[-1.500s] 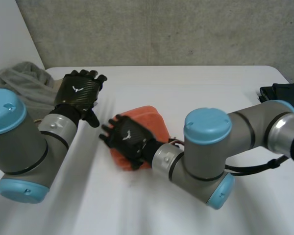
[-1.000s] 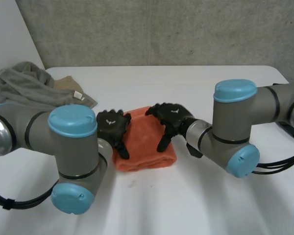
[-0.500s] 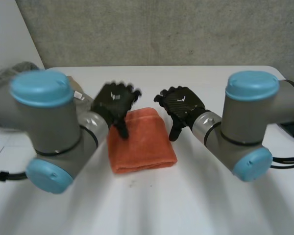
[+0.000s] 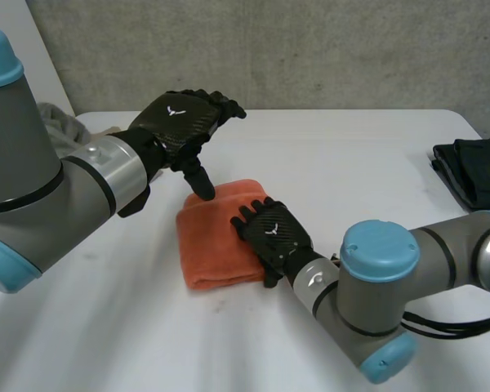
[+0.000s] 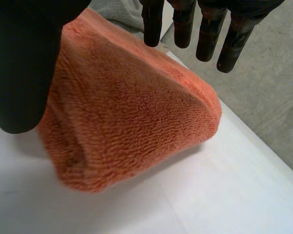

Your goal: Fold the laundry.

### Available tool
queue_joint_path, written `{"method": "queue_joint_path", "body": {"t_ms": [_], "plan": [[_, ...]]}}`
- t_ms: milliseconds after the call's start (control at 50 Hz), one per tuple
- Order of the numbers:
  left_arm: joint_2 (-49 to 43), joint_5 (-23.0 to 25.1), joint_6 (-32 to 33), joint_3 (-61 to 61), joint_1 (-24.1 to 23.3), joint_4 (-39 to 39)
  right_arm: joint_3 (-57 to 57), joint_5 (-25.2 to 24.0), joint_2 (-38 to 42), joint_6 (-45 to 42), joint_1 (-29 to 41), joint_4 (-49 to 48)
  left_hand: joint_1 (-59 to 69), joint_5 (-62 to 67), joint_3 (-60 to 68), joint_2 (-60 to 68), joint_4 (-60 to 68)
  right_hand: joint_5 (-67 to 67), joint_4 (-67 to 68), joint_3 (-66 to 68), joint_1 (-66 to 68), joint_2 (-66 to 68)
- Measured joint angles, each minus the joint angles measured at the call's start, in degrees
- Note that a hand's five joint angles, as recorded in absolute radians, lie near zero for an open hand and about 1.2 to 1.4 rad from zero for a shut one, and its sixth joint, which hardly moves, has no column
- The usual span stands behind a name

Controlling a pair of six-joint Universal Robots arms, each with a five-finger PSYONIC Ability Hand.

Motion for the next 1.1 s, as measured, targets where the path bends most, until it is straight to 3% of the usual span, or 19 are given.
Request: {"method": "queue_joint_path", "body": {"t_ms": [540, 640, 680, 700, 800, 1000, 1100], "plan": [[-0.2, -0.1, 0.0, -0.9, 0.1, 0.1, -15.9, 0.6, 11.8, -2.8, 1.1, -0.8, 0.0, 0.0, 0.0, 0.0, 0.0, 1.7, 1.8, 2.7, 2.1, 2.0], [-0.2, -0.1, 0.0, -0.9, 0.1, 0.1, -18.6, 0.2, 13.4, -2.9, 1.1, -0.5, 0.0, 0.0, 0.0, 0.0, 0.0, 33.3, 40.3, 42.0, 34.3, 42.7], [-0.2, 0.0, 0.0, -0.9, 0.1, 0.1, -19.3, 0.3, 13.9, -2.9, 1.1, -0.4, 0.0, 0.0, 0.0, 0.0, 0.0, 33.3, 40.3, 42.0, 34.3, 42.7], [-0.2, -0.1, 0.0, -0.9, 0.1, 0.1, -19.8, 0.3, 14.1, -2.8, 1.0, -0.3, 0.0, 0.0, 0.0, 0.0, 0.0, 46.7, 52.5, 52.1, 40.3, 53.5], [-0.2, 0.0, 0.0, -0.9, 0.2, 0.1, -20.8, 0.5, 13.9, -2.7, 0.6, 0.8, 0.0, 0.0, 0.0, 0.0, 0.0, 47.9, 54.6, 52.6, 40.3, 54.0], [-0.1, 0.0, -0.1, -0.9, 0.6, 0.1, -17.8, -1.0, 7.4, -3.5, -10.2, 5.1, 0.0, 0.0, 0.0, 0.0, 0.0, 47.9, 54.7, 52.6, 40.6, 54.0], [-0.1, 0.0, -0.1, -0.9, 0.8, 0.1, -15.0, -6.3, 3.3, -6.5, -20.6, 7.5, 0.0, 0.0, 0.0, 0.0, 0.0, 47.9, 54.7, 53.0, 40.9, 54.0]]}}
